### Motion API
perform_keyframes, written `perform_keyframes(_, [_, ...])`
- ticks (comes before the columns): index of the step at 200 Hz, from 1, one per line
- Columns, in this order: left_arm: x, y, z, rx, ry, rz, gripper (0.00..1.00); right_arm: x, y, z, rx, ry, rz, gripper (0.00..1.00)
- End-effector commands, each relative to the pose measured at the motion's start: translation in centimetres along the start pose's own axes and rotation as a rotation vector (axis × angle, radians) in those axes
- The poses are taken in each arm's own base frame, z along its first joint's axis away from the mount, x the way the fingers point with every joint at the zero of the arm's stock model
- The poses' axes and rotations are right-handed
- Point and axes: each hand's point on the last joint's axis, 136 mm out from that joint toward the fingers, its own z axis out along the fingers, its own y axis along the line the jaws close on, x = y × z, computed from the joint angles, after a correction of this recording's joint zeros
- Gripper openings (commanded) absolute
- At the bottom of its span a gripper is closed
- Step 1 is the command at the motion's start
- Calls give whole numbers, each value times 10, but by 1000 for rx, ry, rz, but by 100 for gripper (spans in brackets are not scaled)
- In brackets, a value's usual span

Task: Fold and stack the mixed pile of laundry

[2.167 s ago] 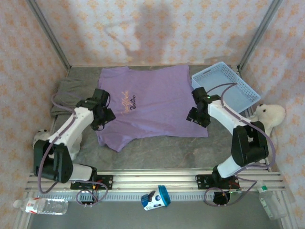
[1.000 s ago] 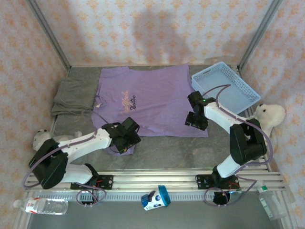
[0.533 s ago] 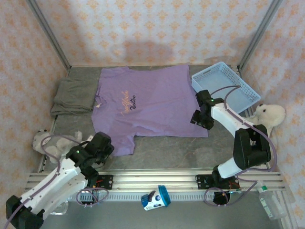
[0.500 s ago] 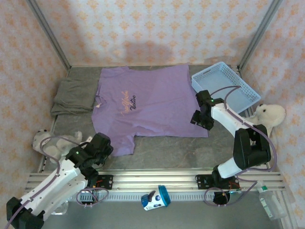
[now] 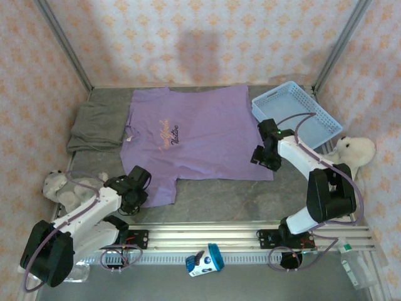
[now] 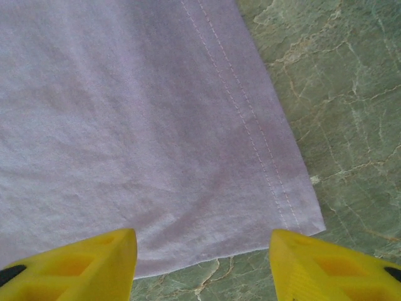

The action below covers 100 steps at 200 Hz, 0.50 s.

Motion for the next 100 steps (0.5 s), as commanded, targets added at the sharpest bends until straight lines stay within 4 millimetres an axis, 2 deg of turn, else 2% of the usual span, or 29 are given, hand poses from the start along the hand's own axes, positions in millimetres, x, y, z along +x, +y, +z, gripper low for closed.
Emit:
perform_keyframes(1, [26, 1, 0, 40, 105, 61, 22, -2, -5, 5, 16, 2, 6, 58])
perform_keyframes(20, [35, 7, -8, 46, 122, 83, 10, -6, -3, 10, 16, 3, 18, 58])
perform_keyframes(40, [39, 11, -7, 45, 129, 80, 0, -11, -4, 14, 29, -3, 30, 58])
perform_keyframes(65, [29, 0, -12, 62, 85, 70, 0, -16, -15, 13, 75, -6, 39, 58])
perform_keyframes(100, [-1, -18, -41, 56, -38, 106, 0, -9, -43, 13, 89, 4, 122, 59])
